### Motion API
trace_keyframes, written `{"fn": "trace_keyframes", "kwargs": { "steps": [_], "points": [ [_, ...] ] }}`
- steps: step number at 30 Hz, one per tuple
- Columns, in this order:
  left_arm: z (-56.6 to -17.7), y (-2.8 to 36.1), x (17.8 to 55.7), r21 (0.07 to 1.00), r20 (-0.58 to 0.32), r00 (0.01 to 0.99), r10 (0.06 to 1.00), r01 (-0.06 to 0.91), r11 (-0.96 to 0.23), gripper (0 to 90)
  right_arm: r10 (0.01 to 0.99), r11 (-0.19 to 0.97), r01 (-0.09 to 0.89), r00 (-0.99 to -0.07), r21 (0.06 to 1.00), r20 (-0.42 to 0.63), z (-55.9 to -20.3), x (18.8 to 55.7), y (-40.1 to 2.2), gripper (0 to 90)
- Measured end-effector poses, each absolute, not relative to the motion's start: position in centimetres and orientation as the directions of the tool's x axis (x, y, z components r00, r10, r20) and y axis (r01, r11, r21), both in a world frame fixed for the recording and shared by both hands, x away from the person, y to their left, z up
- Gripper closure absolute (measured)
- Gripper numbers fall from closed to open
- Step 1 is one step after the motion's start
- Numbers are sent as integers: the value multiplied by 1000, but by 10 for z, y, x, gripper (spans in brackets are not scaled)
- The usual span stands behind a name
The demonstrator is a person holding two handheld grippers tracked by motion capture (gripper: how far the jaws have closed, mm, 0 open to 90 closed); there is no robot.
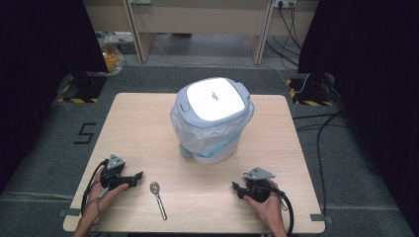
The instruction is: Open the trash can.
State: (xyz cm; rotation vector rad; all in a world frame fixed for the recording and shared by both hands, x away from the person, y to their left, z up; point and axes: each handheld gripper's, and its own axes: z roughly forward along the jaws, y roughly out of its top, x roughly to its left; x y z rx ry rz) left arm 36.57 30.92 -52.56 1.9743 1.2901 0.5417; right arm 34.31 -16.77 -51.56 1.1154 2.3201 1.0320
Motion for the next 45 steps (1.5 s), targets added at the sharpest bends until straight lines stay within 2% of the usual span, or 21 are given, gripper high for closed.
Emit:
{"fn": "trace_keyframes", "kwargs": {
  "steps": [8, 22, 36, 45],
  "points": [
    [-526, 309, 366, 748, -33, 415, 909, 614, -253, 140, 723, 435, 440, -690, 785, -14, -497, 335, -141, 613],
    [-526, 309, 366, 748, -32, 415, 909, 614, -253, 140, 624, 445, 307, -780, 841, -46, -479, 342, -68, 740],
    [-526, 309, 366, 748, -33, 414, 910, 613, -252, 140, 610, 474, 263, -786, 840, -98, -489, 363, -14, 789],
    [-526, 309, 366, 748, -32, 415, 909, 613, -253, 140, 634, 470, 241, -761, 849, -135, -495, 373, 1, 793]
  ]
}}
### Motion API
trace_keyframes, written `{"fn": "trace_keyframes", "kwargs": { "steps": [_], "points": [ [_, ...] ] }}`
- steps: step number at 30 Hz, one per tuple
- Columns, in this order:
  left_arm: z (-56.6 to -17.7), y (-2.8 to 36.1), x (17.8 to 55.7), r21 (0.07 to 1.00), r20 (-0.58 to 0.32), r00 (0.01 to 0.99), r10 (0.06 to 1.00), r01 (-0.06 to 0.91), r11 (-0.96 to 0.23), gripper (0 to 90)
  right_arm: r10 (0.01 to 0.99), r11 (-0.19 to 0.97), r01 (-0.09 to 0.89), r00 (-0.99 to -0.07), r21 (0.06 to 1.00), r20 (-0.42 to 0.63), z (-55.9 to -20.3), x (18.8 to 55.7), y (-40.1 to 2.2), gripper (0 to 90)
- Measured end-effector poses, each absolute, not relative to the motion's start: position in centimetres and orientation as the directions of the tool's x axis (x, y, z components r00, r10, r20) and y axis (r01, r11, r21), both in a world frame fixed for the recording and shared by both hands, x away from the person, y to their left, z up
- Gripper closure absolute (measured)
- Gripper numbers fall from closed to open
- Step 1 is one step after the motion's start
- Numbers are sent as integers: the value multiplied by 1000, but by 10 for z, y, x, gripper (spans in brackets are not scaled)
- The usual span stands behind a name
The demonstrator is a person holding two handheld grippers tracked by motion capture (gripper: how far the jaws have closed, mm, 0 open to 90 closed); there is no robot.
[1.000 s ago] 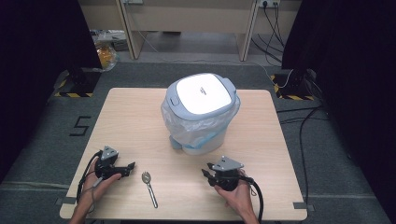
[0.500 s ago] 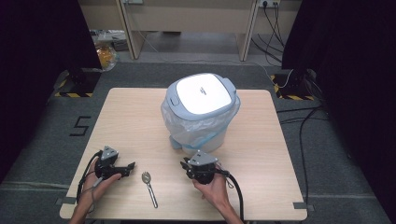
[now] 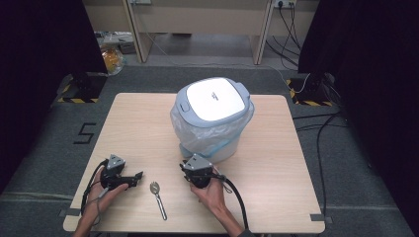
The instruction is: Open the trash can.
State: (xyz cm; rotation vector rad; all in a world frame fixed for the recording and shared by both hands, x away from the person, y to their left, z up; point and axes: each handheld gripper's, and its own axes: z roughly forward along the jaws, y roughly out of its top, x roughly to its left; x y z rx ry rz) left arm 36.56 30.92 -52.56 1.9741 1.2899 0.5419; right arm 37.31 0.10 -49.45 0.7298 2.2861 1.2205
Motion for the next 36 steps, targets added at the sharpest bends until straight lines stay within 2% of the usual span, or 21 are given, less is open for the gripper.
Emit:
{"fn": "trace_keyframes", "kwargs": {
  "steps": [9, 15, 24, 36],
  "points": [
    [-526, 309, 366, 748, -32, 415, 909, 613, -253, 140, 668, 458, 219, -724, 861, -171, -504, 384, 13, 796],
    [-526, 309, 366, 748, -32, 415, 909, 613, -253, 140, 694, 486, 185, -675, 854, -249, -510, 389, 18, 797],
    [-526, 309, 366, 748, -33, 415, 909, 614, -253, 140, 716, 499, 187, -639, 846, -281, -518, 398, 20, 797],
    [-526, 309, 366, 748, -32, 415, 909, 614, -254, 140, 711, 533, 204, -635, 822, -303, -518, 401, 26, 796]
  ]
}}
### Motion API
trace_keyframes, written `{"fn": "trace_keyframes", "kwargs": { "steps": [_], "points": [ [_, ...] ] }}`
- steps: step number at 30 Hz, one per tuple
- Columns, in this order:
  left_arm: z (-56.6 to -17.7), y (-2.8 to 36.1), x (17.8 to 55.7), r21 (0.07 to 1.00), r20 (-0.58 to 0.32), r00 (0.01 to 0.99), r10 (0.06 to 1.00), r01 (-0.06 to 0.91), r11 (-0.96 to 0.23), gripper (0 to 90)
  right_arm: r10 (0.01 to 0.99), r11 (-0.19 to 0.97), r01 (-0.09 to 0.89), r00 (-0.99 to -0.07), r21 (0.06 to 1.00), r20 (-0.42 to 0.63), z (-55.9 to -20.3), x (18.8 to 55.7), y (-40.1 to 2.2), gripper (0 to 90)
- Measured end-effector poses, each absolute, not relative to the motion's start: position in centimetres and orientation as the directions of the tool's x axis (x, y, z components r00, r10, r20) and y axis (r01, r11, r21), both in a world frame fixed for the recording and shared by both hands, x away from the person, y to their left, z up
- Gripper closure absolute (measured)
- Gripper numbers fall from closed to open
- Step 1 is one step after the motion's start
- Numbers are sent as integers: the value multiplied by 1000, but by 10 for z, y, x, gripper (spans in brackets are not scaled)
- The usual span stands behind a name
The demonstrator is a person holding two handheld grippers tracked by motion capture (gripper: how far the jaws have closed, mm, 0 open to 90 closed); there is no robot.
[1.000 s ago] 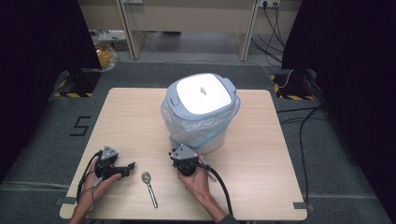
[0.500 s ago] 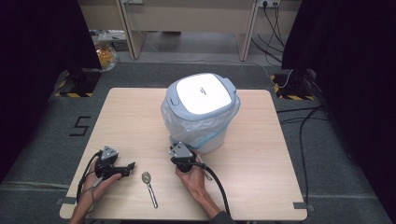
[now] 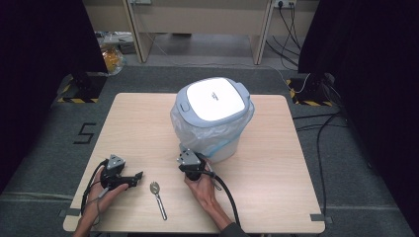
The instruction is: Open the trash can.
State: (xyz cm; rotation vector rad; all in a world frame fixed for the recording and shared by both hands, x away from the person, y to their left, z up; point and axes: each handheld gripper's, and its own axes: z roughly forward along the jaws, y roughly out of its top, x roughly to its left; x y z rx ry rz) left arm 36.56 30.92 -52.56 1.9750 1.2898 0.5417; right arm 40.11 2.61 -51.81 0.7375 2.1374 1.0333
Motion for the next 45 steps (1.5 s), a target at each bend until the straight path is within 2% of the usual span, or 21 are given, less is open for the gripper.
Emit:
{"fn": "trace_keyframes", "kwargs": {
  "steps": [17, 20, 26, 45],
  "points": [
    [-526, 309, 365, 748, -33, 417, 909, 613, -254, 140, 662, 634, 203, -641, 746, -388, -522, 403, 36, 805],
    [-526, 309, 365, 748, -33, 417, 908, 613, -254, 140, 668, 621, 228, -654, 750, -354, -523, 405, 34, 807],
    [-526, 309, 365, 748, -33, 417, 908, 613, -255, 139, 653, 656, 210, -640, 725, -405, -525, 405, 37, 804],
    [-526, 309, 364, 748, -33, 419, 908, 613, -256, 138, 631, 684, 186, -636, 706, -444, -526, 404, 39, 803]
  ]
}}
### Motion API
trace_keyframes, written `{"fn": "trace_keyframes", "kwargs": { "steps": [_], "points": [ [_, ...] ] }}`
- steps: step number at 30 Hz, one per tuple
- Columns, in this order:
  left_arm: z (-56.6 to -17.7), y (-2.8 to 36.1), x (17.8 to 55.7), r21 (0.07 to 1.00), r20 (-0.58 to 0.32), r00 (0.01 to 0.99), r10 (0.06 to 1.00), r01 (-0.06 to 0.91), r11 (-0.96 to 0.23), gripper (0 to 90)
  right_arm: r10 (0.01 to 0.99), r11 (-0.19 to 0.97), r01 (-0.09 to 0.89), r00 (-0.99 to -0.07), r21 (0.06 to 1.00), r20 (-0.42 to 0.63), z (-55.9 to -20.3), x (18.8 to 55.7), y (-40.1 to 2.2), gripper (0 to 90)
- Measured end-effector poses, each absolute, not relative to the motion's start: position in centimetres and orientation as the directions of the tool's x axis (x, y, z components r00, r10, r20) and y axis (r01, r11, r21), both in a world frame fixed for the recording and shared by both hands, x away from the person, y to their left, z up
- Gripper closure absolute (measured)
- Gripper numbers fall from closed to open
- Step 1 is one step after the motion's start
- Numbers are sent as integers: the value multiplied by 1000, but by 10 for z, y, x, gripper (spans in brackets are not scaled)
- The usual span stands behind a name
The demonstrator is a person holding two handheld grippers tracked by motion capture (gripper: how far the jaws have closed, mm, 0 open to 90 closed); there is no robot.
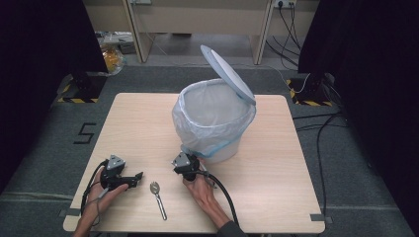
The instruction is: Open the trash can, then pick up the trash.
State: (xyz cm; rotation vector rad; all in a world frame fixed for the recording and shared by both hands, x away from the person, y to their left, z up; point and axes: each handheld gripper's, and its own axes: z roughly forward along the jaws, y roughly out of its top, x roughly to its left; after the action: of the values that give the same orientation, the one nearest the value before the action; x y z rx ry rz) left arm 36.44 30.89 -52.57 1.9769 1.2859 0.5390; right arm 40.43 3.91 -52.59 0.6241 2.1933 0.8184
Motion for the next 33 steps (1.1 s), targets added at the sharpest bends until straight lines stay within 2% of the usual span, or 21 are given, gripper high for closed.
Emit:
{"fn": "trace_keyframes", "kwargs": {
  "steps": [33],
  "points": [
    [-525, 309, 362, 747, -36, 419, 907, 614, -254, 141, 613, 697, 170, -644, 696, -457, -526, 405, 38, 802]
  ]
}}
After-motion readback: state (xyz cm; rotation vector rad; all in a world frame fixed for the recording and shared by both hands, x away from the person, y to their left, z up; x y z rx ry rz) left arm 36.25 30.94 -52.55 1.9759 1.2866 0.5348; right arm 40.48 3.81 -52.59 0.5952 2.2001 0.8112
